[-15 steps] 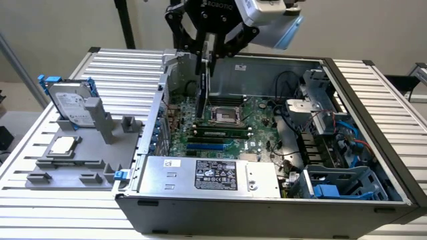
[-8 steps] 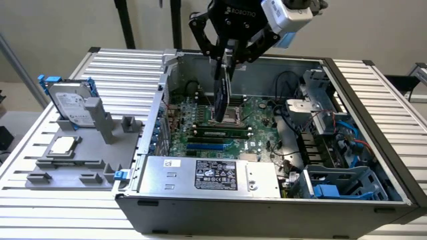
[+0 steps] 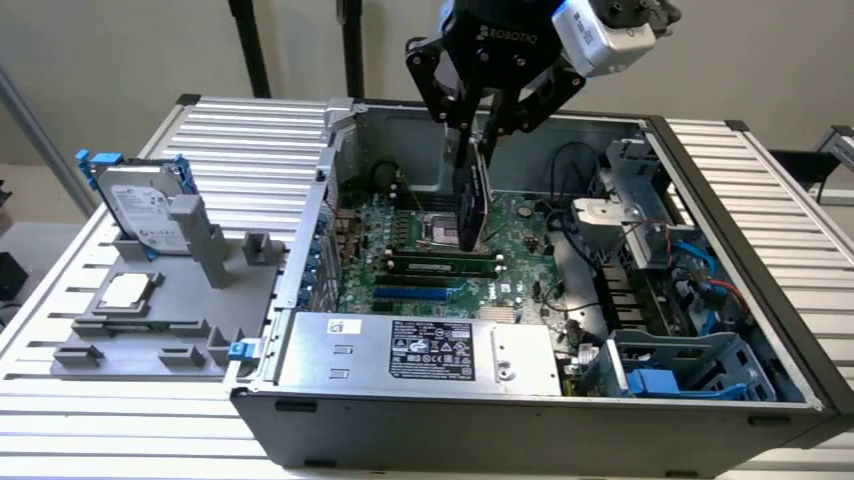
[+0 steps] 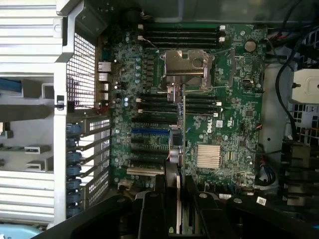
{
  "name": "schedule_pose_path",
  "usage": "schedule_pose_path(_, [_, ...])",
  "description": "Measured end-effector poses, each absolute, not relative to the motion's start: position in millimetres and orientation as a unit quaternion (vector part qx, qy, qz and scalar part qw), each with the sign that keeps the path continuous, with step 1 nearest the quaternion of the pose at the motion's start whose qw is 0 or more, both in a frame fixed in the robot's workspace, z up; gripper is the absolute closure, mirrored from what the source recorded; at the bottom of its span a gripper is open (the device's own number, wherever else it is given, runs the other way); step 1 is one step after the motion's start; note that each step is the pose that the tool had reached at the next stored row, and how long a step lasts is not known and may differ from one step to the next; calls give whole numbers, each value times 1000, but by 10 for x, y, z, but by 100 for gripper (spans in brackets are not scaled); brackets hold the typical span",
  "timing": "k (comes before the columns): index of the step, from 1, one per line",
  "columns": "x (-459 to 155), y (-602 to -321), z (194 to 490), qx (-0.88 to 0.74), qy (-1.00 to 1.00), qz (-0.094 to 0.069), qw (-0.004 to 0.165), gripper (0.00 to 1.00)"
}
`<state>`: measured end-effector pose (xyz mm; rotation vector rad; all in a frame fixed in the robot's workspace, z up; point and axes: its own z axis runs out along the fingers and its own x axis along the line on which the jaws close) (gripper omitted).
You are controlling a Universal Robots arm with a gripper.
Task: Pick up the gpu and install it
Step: 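Pick up the gpu and move the gpu toward the slot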
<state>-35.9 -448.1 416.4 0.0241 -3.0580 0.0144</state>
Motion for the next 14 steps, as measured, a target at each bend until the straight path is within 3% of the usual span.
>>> schedule_pose_path(14, [-158,-4445,3982,7,-999,5,40,73])
